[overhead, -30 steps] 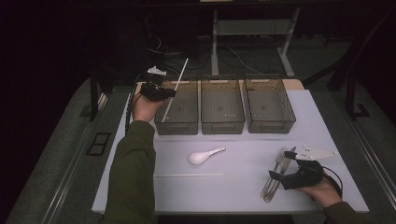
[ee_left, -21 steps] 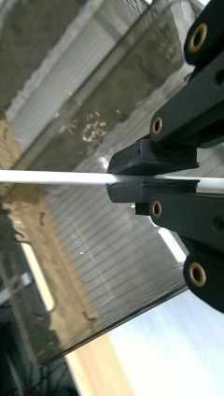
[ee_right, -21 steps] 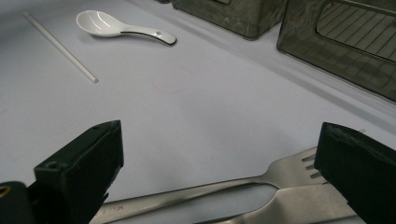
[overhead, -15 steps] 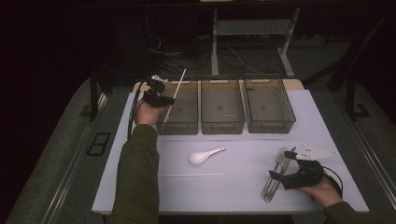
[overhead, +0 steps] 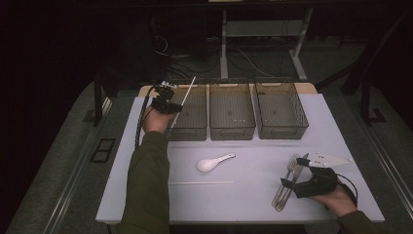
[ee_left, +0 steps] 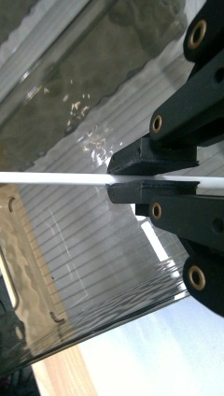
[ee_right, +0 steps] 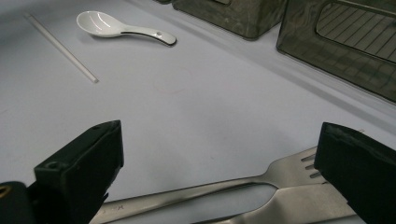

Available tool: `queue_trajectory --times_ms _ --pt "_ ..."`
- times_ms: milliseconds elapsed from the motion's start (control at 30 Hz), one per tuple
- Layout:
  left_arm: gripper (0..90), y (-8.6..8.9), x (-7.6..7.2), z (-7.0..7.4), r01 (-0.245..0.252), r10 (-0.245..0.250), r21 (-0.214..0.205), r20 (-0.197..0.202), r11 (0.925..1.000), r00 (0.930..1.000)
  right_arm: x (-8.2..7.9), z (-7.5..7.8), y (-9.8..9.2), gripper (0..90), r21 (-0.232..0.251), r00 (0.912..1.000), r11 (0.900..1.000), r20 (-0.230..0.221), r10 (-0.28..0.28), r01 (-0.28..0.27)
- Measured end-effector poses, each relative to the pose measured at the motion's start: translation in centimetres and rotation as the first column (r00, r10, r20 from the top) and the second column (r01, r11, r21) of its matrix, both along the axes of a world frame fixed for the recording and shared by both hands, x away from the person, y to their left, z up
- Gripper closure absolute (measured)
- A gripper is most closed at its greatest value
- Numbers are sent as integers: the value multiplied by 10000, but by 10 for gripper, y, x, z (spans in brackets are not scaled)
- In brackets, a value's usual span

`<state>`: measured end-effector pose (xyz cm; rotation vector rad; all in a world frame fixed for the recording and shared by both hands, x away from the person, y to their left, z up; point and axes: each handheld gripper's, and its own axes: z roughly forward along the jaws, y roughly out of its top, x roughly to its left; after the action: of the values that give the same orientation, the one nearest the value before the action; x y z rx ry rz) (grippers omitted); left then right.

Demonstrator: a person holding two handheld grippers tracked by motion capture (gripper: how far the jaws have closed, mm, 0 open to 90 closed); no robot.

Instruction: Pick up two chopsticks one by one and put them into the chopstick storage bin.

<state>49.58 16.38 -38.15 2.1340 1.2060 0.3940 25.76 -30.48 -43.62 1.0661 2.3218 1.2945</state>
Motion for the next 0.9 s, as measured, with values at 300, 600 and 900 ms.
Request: queue_trajectory --times_ms 300,600,900 --pt "645 -1 -2 7 -99 117 -348 518 9993 9986 0 0 0 14 12 10000 10000 20 3 -3" --pt "466 -2 -19 28 1308 -1228 -883 901 9875 9883 -1 1 -1 14 -4 10000 10000 68 -47 47" --pt "358 -7 -55 46 2976 -2788 -1413 1387 9442 9503 -1 1 -1 14 -26 10000 10000 89 -44 44"
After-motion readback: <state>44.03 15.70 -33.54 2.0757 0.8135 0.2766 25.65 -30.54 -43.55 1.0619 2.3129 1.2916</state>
